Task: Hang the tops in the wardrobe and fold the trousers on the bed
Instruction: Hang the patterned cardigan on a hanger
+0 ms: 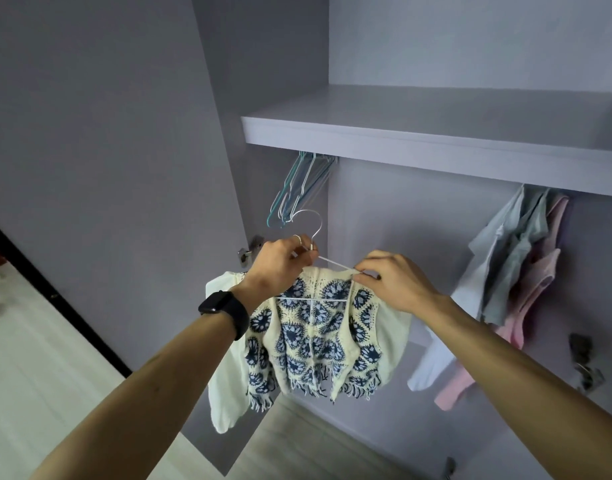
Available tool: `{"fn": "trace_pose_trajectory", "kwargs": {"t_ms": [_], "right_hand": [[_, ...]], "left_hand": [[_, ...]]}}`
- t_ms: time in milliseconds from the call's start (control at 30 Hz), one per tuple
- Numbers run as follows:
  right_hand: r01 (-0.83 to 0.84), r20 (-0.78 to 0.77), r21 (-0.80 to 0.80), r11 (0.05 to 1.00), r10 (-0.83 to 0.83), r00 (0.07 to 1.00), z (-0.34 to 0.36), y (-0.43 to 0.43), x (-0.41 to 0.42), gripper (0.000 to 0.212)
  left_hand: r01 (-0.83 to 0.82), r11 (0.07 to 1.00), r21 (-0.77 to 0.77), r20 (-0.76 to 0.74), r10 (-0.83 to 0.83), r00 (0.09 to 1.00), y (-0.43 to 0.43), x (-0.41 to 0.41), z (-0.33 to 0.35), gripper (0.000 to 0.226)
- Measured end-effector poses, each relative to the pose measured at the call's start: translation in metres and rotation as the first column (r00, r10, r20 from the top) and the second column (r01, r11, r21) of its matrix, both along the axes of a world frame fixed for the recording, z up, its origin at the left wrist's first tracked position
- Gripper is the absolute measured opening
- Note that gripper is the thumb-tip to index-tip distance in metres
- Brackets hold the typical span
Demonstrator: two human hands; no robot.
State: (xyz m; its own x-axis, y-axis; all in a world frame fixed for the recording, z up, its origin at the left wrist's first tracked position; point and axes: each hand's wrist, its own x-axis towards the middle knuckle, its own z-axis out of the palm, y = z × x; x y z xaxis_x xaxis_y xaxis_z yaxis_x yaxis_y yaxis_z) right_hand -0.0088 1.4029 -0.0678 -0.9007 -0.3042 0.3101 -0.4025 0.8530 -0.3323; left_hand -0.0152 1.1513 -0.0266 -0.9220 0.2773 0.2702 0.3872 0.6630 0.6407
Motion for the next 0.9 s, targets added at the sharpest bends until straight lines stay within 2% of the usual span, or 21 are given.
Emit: {"fn": "trace_pose_trajectory", "kwargs": {"t_ms": [200,433,567,667,767,833,900], "right_hand": [[0.009,-0.05,-0.053,0.999,-0.012,0.999,-0.003,0.003,0.006,0.023],[0.161,-0.03,-0.124,0.979,-0.166,0.986,0.002,0.013,0.014,0.018],[0.217,0.076,-0.055,0.975,-0.212,0.974,0.001,0.006,0.016,0.015],[0.304,0.07,-0.011,0.953,-0.302,0.951,-0.004,0.001,0.017,0.014],[0.413,0.036,0.012,0.911,-0.413,0.91,-0.009,-0.002,0.021,0.016],[0.488,0.026,0.004,0.873,-0.488,0.873,-0.013,0.001,0.024,0.015],[0.563,0.037,0.006,0.826,-0.563,0.826,-0.014,0.004,0.027,0.015]], "left_hand": [[0.048,0.999,-0.024,0.014,-0.048,0.999,0.017,-0.012,0.0,0.015],[0.233,0.972,0.005,0.043,-0.233,0.972,0.038,-0.045,-0.004,0.01],[0.32,0.946,-0.043,0.04,-0.318,0.947,0.045,-0.064,-0.019,0.012],[0.358,0.933,-0.048,0.018,-0.357,0.934,0.051,-0.077,-0.028,0.014],[0.357,0.924,-0.139,-0.103,-0.372,0.923,0.049,-0.095,-0.03,0.022],[0.297,0.941,-0.162,-0.293,-0.334,0.896,0.044,-0.107,-0.024,0.031],[0.272,0.949,-0.16,-0.512,-0.315,0.799,0.04,-0.119,-0.013,0.045]]}}
